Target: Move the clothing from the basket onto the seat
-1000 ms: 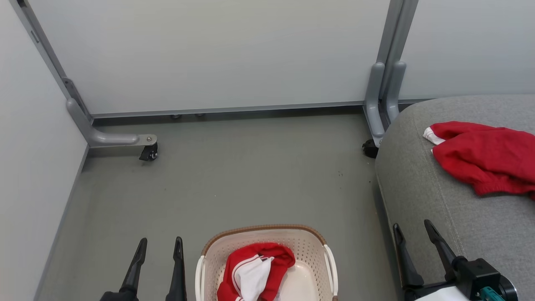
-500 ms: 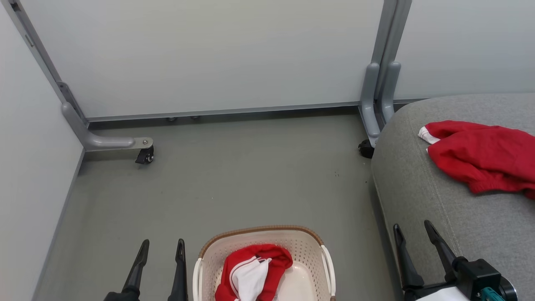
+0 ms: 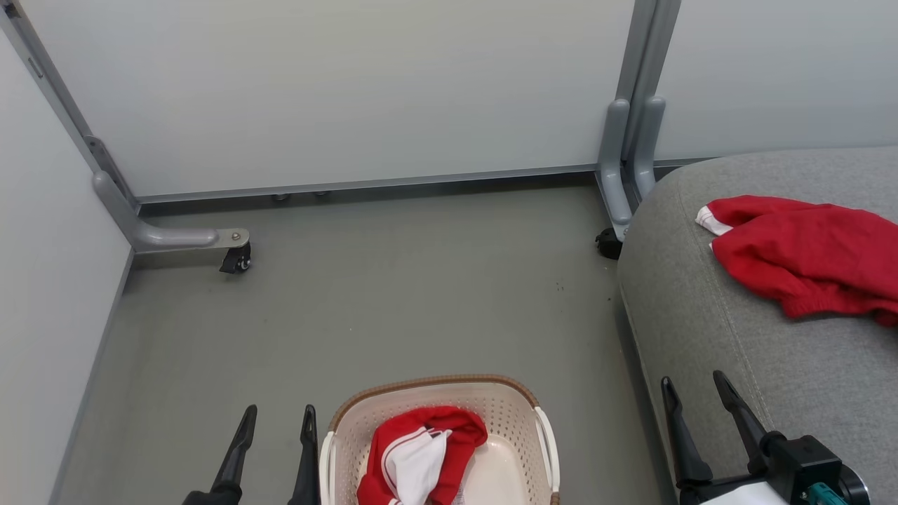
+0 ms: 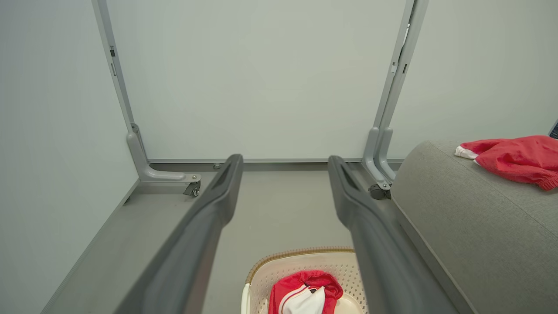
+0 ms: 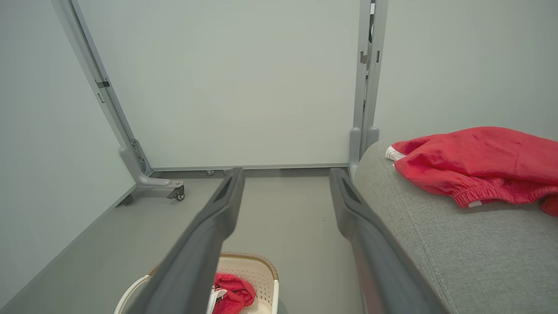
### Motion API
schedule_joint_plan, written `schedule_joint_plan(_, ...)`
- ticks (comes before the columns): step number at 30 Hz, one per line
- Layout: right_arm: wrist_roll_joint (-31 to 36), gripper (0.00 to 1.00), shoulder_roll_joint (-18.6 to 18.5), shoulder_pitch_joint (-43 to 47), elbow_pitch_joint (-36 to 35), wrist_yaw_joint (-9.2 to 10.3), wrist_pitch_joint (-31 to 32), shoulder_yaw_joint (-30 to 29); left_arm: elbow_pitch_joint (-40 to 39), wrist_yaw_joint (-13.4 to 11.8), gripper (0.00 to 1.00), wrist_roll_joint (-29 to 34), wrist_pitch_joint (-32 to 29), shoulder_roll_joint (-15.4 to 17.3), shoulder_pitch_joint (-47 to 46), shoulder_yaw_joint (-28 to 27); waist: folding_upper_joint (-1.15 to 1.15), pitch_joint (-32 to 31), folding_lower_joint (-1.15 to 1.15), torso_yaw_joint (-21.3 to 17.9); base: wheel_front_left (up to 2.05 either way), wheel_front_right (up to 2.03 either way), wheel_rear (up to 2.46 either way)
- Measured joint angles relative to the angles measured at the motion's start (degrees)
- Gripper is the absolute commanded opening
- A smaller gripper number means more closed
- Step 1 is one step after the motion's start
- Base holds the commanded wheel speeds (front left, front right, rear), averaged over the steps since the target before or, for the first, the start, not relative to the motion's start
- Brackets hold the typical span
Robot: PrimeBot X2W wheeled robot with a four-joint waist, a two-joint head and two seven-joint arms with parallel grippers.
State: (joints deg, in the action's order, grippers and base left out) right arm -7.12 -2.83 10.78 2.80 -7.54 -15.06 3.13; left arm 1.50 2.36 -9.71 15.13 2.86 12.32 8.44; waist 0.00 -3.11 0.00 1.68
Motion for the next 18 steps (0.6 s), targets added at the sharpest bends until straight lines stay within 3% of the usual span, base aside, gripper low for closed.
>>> schedule_joint_plan(10, 0.0, 1.0, 0.0, -0.5, -0.6, 0.0, 0.0, -0.9, 1.3, 0.8, 1.0, 1.2, 0.0, 0.0, -1.0, 1.0, 0.0, 1.8, 0.0, -0.6, 0.0, 0.0, 0.0)
schedule_joint_plan(18, 0.1, 1.0, 0.0, -4.6, -2.8, 0.0, 0.0, -3.1, 10.3, 3.8, 1.0, 4.3, 0.0, 0.0, -9.7, 5.4, 0.0, 6.6, 0.0, -1.2, 0.0, 0.0, 0.0)
